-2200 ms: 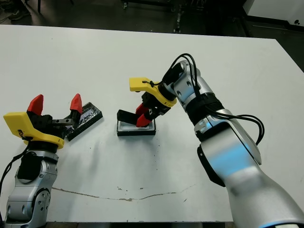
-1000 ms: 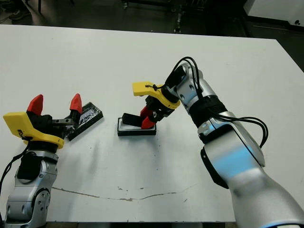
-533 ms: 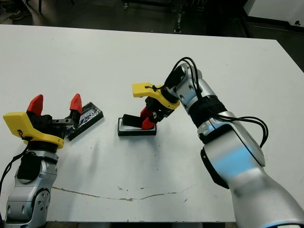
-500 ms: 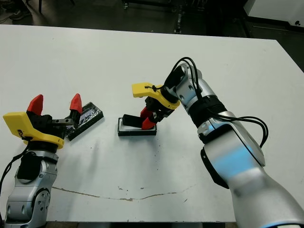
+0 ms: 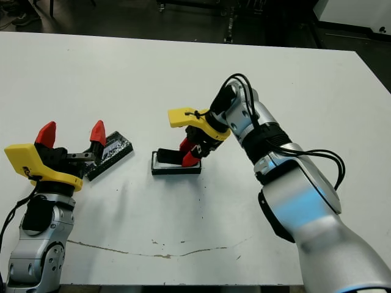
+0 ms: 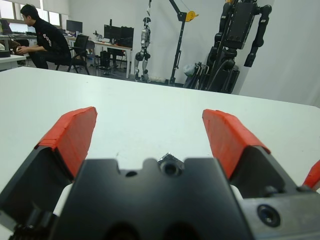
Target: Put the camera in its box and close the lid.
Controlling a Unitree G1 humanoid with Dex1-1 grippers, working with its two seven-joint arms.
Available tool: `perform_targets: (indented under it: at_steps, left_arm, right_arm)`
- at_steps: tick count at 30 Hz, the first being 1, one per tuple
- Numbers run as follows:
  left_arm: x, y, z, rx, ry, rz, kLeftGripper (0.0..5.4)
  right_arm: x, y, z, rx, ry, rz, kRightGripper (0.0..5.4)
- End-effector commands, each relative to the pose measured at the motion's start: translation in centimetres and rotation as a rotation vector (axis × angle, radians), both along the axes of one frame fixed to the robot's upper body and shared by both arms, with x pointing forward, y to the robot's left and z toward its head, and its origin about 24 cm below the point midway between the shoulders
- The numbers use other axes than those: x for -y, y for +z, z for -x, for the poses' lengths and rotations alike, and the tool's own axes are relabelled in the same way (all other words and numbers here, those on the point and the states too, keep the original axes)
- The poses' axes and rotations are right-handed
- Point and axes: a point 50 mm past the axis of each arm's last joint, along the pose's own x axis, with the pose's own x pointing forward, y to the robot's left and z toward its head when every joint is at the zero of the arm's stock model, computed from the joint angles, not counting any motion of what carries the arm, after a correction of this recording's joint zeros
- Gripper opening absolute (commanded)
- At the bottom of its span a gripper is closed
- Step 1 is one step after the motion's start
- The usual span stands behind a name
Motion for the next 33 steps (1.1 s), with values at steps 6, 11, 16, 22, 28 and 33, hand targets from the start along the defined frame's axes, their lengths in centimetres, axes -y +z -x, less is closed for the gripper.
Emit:
perform_targets:
  at_steps: [6,11,16,22,28,33]
  left_arm:
    - [-0.1,-0.4,0.3,-0.017,0.004,-0.001,5.40]
    - [-0.1,-0.4,0.3,-0.020,0.005,0.000,5.40]
    - [-0.2,-0.4,0.3,-0.016,-0.001,0.002,5.40]
    - [-0.2,-0.4,0.3,-0.018,0.003,-0.003,5.40]
    - [-0.2,-0.4,0.3,-0.020,0.007,-0.002,5.40]
    - [-0.3,-0.3,0.3,-0.015,0.010,-0.002,5.40]
  right_arm:
    - [1.4,-0.7,-0.1,-0.012,-0.041,0.034,3.25]
    - [1.4,-0.7,-0.2,-0.030,-0.070,0.042,4.00]
    - [1.4,-0.8,-0.2,-0.044,-0.070,0.036,4.83]
    - [1.4,-0.4,-0.3,-0.039,-0.067,0.021,5.39]
    - [1.7,1.9,-1.0,0.043,-0.111,-0.063,5.39]
    - [3.1,4.5,-1.6,0.111,-0.179,-0.199,5.39]
